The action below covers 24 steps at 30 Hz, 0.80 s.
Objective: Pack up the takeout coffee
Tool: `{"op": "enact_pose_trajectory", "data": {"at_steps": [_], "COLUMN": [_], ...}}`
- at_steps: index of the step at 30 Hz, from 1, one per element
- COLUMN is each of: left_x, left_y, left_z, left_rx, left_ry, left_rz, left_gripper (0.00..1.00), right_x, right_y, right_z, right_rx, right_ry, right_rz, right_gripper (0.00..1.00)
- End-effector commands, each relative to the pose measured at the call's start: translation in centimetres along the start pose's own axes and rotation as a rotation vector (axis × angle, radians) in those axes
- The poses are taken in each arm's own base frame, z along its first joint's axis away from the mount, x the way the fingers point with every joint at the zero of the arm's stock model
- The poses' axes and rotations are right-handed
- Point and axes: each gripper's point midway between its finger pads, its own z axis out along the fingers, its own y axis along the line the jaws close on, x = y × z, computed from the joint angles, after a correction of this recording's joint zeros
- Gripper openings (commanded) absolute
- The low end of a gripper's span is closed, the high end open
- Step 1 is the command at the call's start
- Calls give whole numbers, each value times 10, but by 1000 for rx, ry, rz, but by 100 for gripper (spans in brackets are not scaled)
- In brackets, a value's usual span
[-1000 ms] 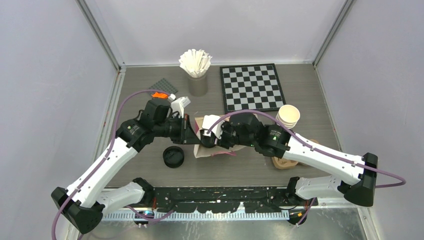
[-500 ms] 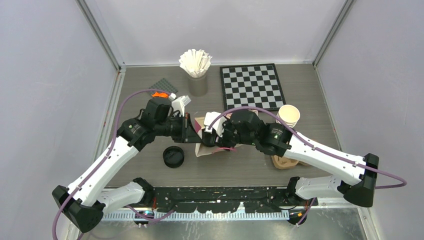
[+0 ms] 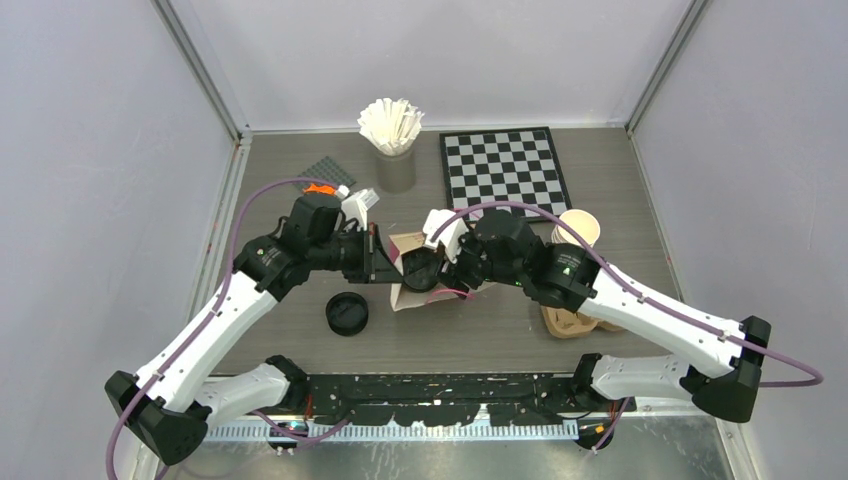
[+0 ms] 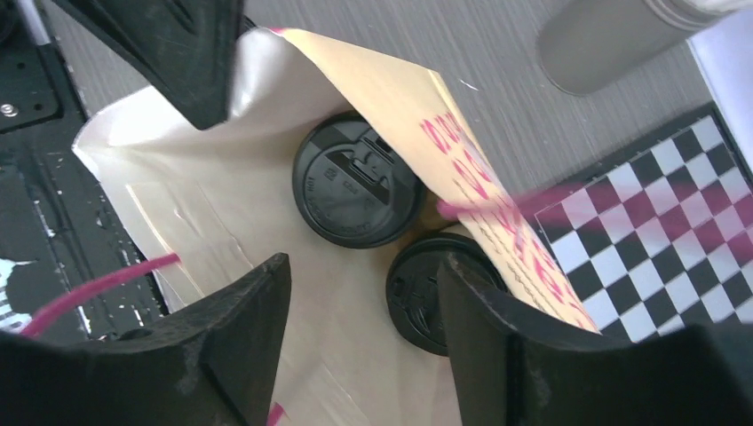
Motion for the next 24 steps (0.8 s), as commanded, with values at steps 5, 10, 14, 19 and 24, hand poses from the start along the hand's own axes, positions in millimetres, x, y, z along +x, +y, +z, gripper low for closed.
{"op": "enact_pose_trajectory", "data": {"at_steps": [5, 10, 14, 19, 24], "left_x": [-15, -15, -16, -18, -18], "left_y": [-11, -10, -8, -7, -1], "left_z": [-7, -7, -6, -6, -7], "left_rx": [16, 14, 2, -14, -42], "left_ry": [-53, -51, -48, -54, -45], "left_rz": [4, -1, -9, -20, -42], "left_gripper": [0, 0, 0, 0, 0], "right_x": [-18, -27, -36, -43, -48], "right_y": [-19, -26, -28, -33, -31], "right_z": [-21, -28, -35, -45, -55], "right_rx": [86, 111, 122, 145, 137], "right_ry": [-61, -88, -116, -144, -180], "right_rz": [78, 107, 123, 139, 145], "right_gripper": [66, 63, 61, 61, 61]}}
